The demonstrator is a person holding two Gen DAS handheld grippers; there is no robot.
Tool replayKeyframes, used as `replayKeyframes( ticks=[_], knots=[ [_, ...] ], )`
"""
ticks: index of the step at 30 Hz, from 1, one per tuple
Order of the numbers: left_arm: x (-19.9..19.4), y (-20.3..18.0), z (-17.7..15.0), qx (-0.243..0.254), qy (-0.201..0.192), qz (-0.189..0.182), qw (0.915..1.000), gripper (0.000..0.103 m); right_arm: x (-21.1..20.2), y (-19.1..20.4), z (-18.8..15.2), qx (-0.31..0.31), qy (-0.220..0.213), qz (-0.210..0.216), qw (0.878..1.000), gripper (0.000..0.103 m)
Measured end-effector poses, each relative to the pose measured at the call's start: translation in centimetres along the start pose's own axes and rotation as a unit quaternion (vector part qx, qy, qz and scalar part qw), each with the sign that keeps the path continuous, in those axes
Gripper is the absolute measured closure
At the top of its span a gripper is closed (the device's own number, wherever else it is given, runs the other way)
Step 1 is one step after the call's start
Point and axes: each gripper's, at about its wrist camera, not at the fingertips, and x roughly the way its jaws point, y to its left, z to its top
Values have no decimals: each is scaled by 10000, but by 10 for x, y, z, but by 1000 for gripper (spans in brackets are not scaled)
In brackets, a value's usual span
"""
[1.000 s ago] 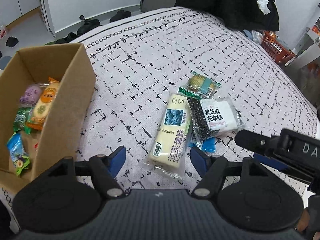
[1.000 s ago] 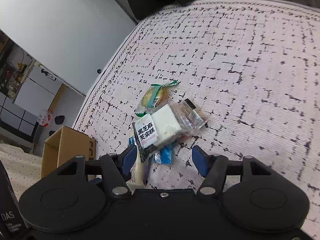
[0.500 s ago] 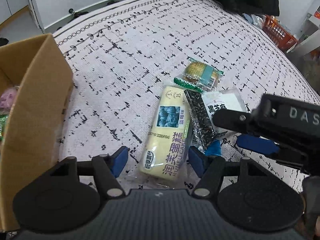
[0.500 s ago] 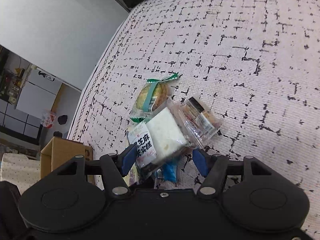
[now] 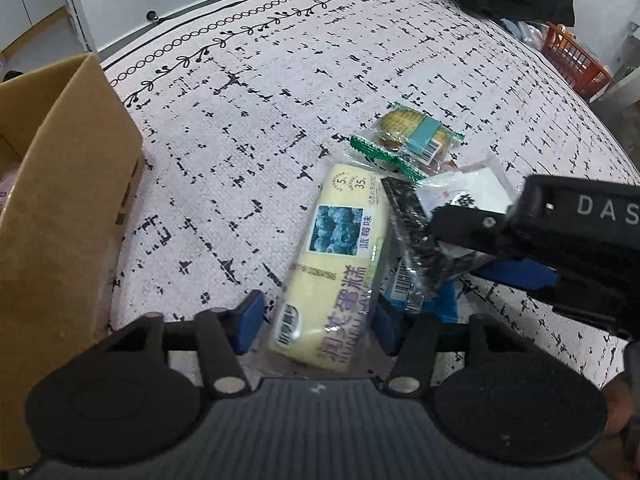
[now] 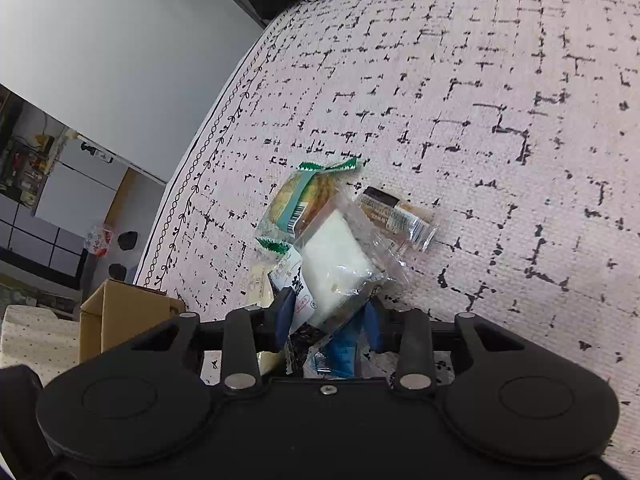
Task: Organize snacks
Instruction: 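Grasp the cream cake bar with the left tool while the right tool grasps the black-and-white packet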
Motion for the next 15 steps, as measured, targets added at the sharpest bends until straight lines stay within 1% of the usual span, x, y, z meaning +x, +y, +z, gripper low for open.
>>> replayKeyframes(
  ticks=[1,3,6,10,15],
  knots=[
    [-1,0,1,10,-5,22,10000,58,-3,1,0,-27,-19,-27,10000,69],
    [-4,3,3,-32,6,-28,10000,61,-10,3,0,-84,-62,-77,9999,71],
    [-11,7,4,-137,-18,-66,9999,65,-21,7,-2,-111,-142,-108,9998,72],
    [-23,11,2,-226,-108,-118,9996,66,-36,13,-8,-180,-246,-120,9995,72],
    [-42,13,1,-214,-277,-141,9993,67,-52,21,-17,-268,-358,-132,9989,73]
  ],
)
